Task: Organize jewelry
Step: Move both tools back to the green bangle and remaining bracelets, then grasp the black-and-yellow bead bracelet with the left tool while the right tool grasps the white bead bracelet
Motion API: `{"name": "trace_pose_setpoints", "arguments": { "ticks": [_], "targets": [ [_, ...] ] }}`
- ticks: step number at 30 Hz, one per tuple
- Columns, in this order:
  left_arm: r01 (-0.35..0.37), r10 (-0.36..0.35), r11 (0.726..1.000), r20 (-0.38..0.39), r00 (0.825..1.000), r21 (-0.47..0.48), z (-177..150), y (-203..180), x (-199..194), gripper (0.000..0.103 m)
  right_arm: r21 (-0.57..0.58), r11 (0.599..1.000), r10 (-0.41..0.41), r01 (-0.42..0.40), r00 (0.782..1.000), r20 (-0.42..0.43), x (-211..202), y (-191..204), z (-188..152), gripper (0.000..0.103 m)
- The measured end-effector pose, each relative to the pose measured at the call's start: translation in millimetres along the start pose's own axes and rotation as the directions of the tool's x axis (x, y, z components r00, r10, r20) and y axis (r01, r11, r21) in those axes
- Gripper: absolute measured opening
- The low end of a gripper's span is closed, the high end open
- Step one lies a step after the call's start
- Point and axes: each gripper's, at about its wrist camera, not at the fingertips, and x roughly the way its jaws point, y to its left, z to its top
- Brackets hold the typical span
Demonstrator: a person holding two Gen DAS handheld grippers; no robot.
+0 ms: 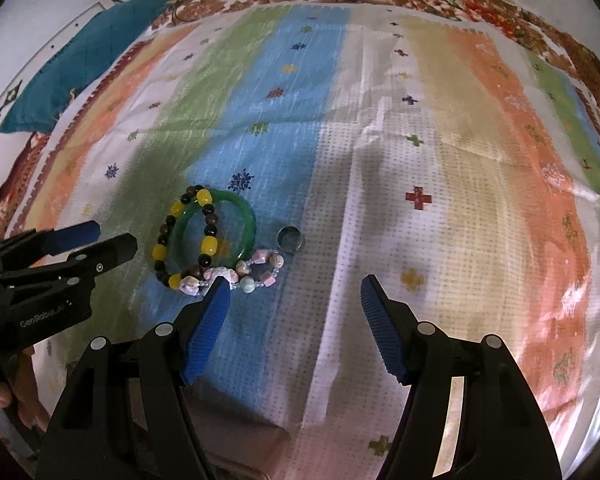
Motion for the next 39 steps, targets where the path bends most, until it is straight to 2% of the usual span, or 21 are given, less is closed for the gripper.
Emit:
{"name": "trace_pose_setpoints", "arguments": {
  "ticks": [7,18,22,27,29,30,31,33,34,37,39],
  "targets": [
    [0.023,-0.023,1.000,-0.028,0.999,-0.006,2.7,3.0,14.0,0.058,-0.014,1.000,-0.014,0.013,1.000,-0.020,12.3,-0.8,3.9,0.068],
    [-0.013,0.015,0.999,-0.049,0.999,0.038,3.7,1.2,36.9,0.058,-0.002,1.000,-0.026,0.026,0.998,-0.048,34.1,-7.6,10.5,0.068],
    [-0.008,0.010,0.999,-0.047,0.999,0.048,2.5,3.4,37.9,0.058,-0.021,0.999,-0.035,0.034,0.998,-0.048,39.0,-6.2,12.0,0.068],
    [-0.042,0.048,0.994,-0.048,0.998,0.105,-2.0,-2.9,40.7,0.058,-0.046,0.998,-0.053,0.050,0.997,-0.053,42.4,-3.6,14.6,0.068],
    [-0.036,0.041,0.994,-0.049,0.998,0.099,-2.4,-1.4,41.6,0.057,-0.053,0.998,-0.049,0.047,0.997,-0.053,42.3,-4.0,14.4,0.067],
    [-0.039,0.044,0.995,-0.051,0.998,0.094,-1.8,0.1,41.4,0.051,-0.052,0.997,-0.051,0.049,0.997,-0.053,41.9,-4.9,14.1,0.062],
    [-0.043,0.047,0.996,-0.051,0.998,0.084,-0.9,2.2,40.7,0.037,-0.054,0.996,-0.072,0.069,0.996,-0.053,41.6,-5.8,14.1,0.049],
    [-0.042,0.045,0.997,-0.055,0.997,0.065,0.5,8.1,39.6,0.019,-0.044,0.997,-0.072,0.070,0.996,-0.056,39.7,-9.5,14.8,0.032],
    [-0.040,0.044,0.997,-0.057,0.997,0.060,1.1,10.6,40.0,0.013,-0.038,0.997,-0.068,0.066,0.996,-0.059,39.2,-11.7,15.0,0.025],
    [-0.031,0.034,0.998,-0.060,0.998,0.055,1.2,16.2,39.9,0.011,-0.037,0.997,-0.064,0.061,0.996,-0.060,37.7,-14.9,13.3,0.014],
    [-0.027,0.030,0.999,-0.063,0.998,0.046,0.7,18.0,37.6,0.011,-0.034,0.998,-0.059,0.057,0.996,-0.060,35.2,-16.2,12.3,0.011]
  ]
}}
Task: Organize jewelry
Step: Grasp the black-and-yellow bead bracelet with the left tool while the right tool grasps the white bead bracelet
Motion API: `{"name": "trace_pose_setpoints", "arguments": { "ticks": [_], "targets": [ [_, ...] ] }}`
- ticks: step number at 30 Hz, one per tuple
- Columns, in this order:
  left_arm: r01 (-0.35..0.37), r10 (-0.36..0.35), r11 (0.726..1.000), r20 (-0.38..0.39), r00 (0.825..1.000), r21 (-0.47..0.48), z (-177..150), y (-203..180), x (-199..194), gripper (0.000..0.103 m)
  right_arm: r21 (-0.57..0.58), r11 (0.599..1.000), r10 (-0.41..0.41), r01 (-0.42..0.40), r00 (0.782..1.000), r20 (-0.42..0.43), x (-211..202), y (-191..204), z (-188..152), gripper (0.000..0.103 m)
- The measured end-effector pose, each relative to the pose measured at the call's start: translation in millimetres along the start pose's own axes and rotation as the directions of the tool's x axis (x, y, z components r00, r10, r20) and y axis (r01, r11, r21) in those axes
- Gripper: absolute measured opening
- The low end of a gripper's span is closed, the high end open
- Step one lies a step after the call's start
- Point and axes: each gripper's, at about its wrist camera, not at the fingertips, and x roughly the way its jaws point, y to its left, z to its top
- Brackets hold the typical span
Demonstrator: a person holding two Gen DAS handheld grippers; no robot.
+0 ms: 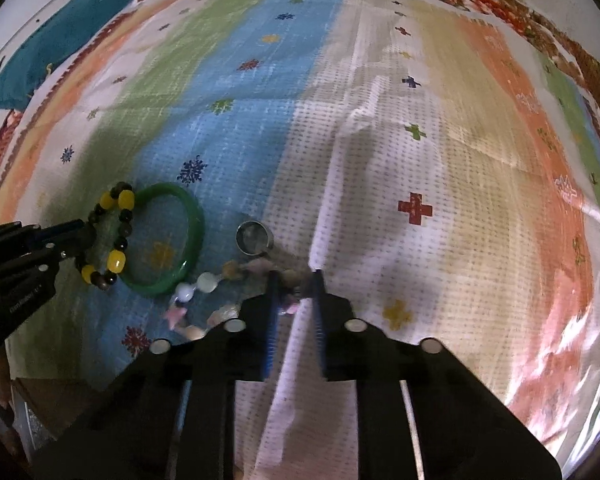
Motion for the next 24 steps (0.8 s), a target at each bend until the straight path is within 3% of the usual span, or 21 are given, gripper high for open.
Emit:
{"name": "trace_pose_setpoints", "arguments": {
  "ticks": [10,14,24],
  "targets": [
    [0.036,-0.035,0.999,0.066,0.997,-0.007,-3.4,-3.7,-31.2,0.011,-0.015,1.000,0.025,-0.025,0.999,0.021,-16.2,1.4,-8.5,0.011],
    [0.113,-0.111,0.993,0.084,0.990,-0.023,-6.2,-4.8,-45.9,0.011,-0.024,0.999,0.038,-0.037,0.999,0.032,-25.5,5.5,-10.9,0.011],
    [0.163,-0.154,0.985,0.150,0.977,-0.049,-3.8,-9.8,-73.3,0.011,-0.032,0.997,0.078,-0.076,0.993,0.084,-59.0,19.1,-17.4,0.011]
  ]
}}
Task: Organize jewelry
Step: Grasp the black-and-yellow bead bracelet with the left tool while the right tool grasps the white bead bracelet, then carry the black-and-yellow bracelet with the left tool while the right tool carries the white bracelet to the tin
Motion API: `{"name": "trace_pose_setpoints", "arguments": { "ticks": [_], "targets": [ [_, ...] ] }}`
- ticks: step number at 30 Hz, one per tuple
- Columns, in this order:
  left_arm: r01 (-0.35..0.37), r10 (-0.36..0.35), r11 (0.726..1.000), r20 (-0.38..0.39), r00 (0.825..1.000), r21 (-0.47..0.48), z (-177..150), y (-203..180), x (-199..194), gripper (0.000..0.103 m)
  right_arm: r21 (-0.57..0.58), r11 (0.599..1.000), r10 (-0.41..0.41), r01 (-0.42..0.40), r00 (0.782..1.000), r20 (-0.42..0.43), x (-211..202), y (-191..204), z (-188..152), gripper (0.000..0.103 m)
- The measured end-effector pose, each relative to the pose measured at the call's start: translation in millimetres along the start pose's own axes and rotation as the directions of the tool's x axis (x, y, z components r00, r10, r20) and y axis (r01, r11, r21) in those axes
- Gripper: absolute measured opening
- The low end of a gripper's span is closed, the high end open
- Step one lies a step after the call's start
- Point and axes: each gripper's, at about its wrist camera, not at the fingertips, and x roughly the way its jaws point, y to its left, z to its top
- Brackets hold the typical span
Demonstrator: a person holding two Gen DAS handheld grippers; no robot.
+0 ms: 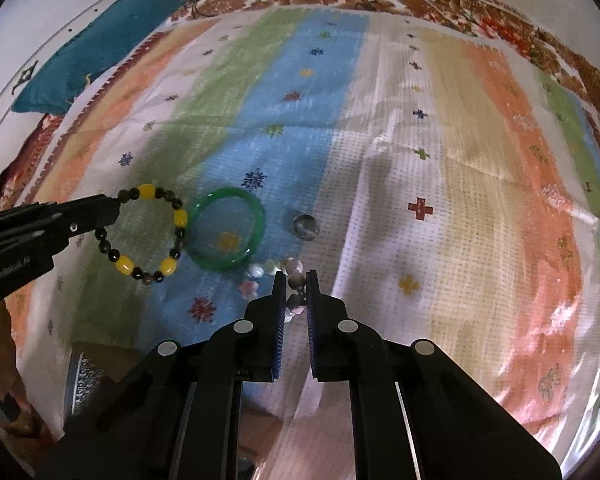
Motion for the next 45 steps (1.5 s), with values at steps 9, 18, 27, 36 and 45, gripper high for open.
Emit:
{"name": "trace_pose_setpoints", "arguments": {
  "ticks": [9,18,27,36,45],
  "targets": [
    [0.010,-0.010,1.000,0.038,0.999,0.000,-3.4,-6.3,-23.7,0.011,-0.016,1.000,-0.006,0.007,0.998,0.067,-30.8,10.5,-1.3,0.011],
    [0.017,-0.022,0.999,0.113,0.993,0.046,-8.1,-24.8,-59.5,0.011,-0.014,1.000,0.005,-0.003,0.992,0.125,-61.7,16.0,-9.9,0.011],
    [0.037,-0.051,0.995,0.150,0.987,0.095,-18.5,-40.1,-81.4,0.012,0.007,0.999,0.038,-0.040,0.982,0.184,-89.9,17.7,-16.8,0.011],
    [0.032,-0.053,0.992,0.173,0.983,0.123,-30.4,-48.1,-93.7,0.012,-0.009,0.999,0.040,-0.039,0.973,0.229,-107.8,25.3,-24.6,0.011],
    [0.031,-0.062,0.987,0.194,0.979,0.159,-48.1,-53.5,-108.8,0.012,-0.017,0.998,0.057,-0.055,0.967,0.247,-118.4,29.9,-37.4,0.011]
  ]
}}
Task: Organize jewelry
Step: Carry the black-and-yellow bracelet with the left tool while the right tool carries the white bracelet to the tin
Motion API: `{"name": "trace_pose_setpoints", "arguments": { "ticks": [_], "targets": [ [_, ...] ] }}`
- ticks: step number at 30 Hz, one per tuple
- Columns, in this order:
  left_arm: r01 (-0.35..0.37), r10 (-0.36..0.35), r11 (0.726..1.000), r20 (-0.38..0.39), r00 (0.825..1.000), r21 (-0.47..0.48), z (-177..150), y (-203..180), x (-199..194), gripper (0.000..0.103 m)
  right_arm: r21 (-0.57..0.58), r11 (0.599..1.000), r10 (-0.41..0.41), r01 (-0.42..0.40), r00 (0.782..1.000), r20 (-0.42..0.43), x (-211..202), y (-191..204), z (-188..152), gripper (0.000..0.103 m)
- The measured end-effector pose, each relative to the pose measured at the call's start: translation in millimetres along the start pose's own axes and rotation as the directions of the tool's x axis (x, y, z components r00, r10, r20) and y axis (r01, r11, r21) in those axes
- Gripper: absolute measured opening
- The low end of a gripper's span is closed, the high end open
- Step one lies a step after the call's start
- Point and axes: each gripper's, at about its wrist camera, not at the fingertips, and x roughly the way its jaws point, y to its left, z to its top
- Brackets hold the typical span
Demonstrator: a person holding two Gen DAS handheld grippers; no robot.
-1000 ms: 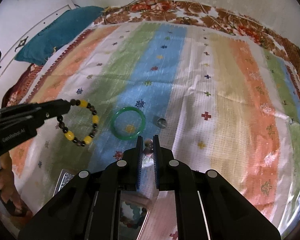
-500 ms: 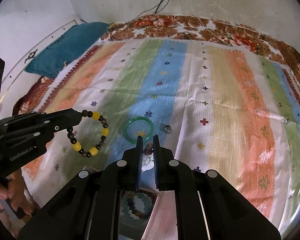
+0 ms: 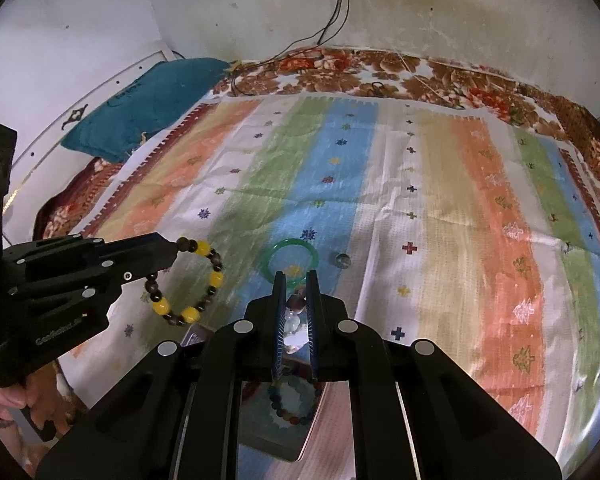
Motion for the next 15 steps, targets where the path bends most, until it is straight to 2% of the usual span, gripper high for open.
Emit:
{"name": "trace_pose_setpoints", "arguments": {
  "ticks": [15],
  "targets": [
    [0.029,-0.029,0.999,0.001,1.000,0.042,-26.6,-15.2,-22.0,0.012,-0.020,0.999,0.025,-0.025,1.000,0.012,-22.4,16.8,-23.0,0.011]
  ]
}}
